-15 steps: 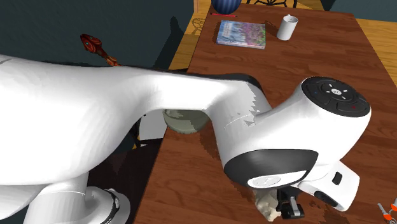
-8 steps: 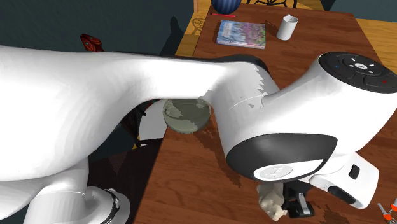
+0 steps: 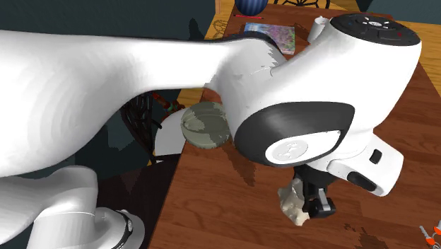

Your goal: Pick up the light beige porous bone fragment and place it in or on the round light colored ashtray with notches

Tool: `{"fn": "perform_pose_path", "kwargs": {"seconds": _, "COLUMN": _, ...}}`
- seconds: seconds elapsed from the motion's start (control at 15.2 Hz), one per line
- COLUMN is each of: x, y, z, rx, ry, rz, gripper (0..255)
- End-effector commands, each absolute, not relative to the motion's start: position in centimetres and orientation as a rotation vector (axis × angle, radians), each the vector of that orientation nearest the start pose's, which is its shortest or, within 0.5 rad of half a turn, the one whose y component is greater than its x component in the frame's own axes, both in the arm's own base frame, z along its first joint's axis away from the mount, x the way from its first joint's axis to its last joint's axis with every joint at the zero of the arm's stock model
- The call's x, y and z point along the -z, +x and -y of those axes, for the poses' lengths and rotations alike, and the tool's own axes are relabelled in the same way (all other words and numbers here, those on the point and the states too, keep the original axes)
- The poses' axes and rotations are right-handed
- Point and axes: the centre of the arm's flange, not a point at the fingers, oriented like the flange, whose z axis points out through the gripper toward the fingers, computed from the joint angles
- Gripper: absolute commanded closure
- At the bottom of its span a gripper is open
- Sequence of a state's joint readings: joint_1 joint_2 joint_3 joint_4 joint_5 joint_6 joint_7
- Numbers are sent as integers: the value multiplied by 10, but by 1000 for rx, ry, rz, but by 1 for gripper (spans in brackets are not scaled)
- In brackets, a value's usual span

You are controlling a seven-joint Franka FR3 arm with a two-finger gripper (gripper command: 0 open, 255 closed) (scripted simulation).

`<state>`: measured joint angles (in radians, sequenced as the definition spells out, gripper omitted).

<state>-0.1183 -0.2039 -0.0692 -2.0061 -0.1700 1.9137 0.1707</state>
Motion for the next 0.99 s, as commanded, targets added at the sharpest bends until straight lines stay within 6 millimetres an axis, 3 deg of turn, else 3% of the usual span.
{"fn": "perform_pose_path", "kwargs": {"seconds": 0.0, "x": -560, "y": 489, "z": 85, "rx": 181, "ry": -3248, "rz": -508, "gripper": 255}}
{"fn": "perform_pose_path", "kwargs": {"seconds": 0.92, "x": -576, "y": 442, "z": -93, "rx": 181, "ry": -3248, "rz": -508, "gripper": 255}}
